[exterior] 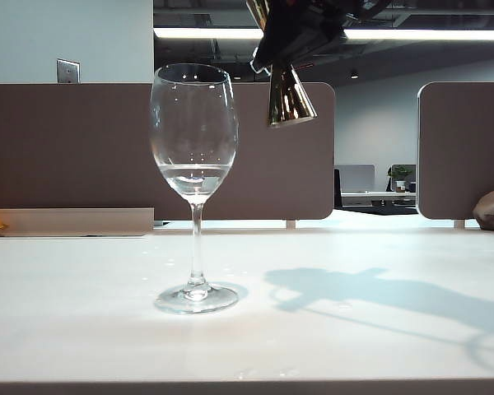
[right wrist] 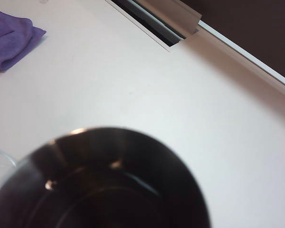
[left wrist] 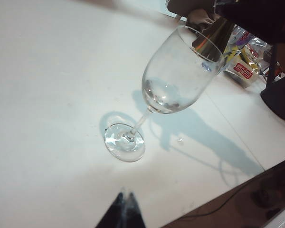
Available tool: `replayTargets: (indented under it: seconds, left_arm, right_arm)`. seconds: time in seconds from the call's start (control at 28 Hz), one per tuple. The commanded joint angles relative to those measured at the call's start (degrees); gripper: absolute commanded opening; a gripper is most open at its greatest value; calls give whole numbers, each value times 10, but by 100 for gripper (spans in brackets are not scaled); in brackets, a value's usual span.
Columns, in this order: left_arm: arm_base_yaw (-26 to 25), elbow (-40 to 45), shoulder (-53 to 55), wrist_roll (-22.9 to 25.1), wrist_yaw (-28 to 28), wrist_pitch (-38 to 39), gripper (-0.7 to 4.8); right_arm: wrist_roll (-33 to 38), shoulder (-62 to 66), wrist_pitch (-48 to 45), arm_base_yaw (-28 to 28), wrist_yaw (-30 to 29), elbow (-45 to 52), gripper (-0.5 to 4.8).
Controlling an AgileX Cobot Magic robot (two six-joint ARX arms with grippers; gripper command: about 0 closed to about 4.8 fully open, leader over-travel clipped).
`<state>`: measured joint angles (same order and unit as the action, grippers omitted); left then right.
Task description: Pick up the jigger and pour the water inside into the glass.
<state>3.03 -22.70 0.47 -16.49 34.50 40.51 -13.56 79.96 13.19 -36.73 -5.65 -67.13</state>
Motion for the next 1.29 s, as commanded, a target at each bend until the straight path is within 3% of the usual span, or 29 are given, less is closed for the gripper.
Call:
replayTargets:
  seconds: [0.04,1.29]
  left_arm:
    - [-1,-2,0,0,2,-7,-3]
    - [-1,-2,0,0,2,-7,-2]
  right_arm:
    - [0,-2,-16,-2,0,-6,-1]
    - [-18,-3,-53,-10,21,-6,-1]
